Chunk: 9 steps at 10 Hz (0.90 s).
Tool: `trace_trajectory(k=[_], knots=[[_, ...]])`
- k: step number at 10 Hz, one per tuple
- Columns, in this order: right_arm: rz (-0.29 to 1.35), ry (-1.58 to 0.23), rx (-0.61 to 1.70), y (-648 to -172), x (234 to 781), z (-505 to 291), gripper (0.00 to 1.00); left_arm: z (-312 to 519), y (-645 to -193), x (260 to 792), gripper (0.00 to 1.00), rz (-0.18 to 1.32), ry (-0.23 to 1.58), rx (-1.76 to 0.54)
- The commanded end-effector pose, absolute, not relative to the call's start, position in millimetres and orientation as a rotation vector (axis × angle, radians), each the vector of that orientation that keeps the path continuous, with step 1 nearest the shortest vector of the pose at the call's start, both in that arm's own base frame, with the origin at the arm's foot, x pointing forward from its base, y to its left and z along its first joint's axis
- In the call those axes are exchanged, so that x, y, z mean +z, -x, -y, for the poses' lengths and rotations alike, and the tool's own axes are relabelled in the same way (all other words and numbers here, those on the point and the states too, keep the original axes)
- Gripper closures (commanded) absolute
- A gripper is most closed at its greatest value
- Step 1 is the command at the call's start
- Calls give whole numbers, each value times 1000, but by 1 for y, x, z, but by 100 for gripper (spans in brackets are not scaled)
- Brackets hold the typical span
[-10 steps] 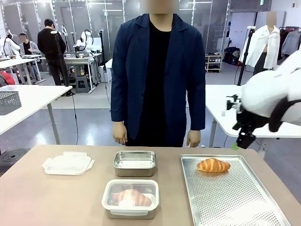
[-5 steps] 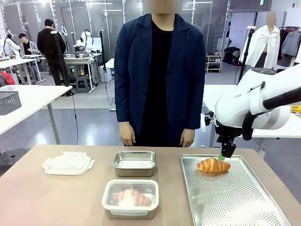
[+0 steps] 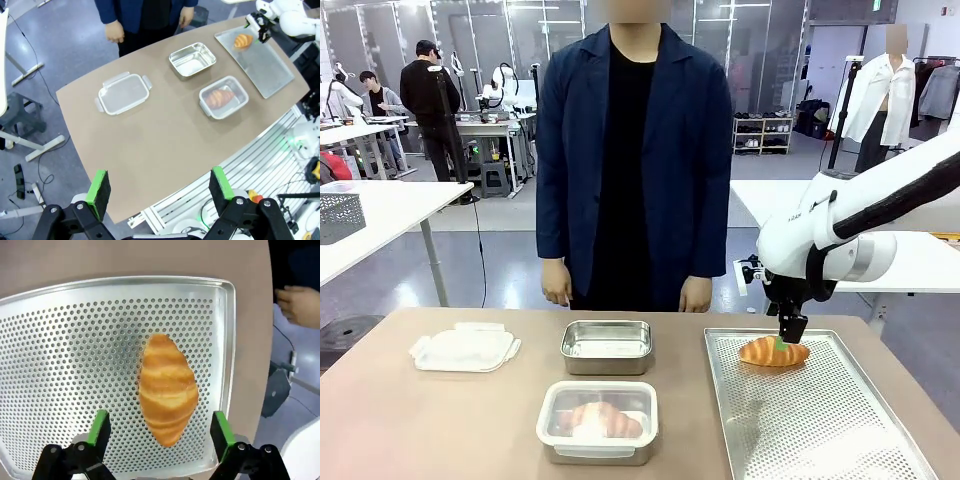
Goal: Place the bread into the airtight container.
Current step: Pick up a Butter Roll and place it into an empty Airtight Container.
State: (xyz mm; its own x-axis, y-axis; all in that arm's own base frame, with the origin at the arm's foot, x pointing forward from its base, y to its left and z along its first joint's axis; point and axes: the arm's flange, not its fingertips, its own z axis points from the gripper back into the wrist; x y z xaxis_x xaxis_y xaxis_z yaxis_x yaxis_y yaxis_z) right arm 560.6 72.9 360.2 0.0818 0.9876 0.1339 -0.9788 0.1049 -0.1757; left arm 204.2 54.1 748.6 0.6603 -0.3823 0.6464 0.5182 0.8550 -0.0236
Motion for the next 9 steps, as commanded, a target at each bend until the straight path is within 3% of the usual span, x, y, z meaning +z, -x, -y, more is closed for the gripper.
trace_trajectory(k=[1,9], knots=[[250,53,1471,-556,366,-74,0,-54,-203,750,0,675,213,-528],[190,24,1499,-578,342,-79,0,-54,-203,750,0,675,213,-528]])
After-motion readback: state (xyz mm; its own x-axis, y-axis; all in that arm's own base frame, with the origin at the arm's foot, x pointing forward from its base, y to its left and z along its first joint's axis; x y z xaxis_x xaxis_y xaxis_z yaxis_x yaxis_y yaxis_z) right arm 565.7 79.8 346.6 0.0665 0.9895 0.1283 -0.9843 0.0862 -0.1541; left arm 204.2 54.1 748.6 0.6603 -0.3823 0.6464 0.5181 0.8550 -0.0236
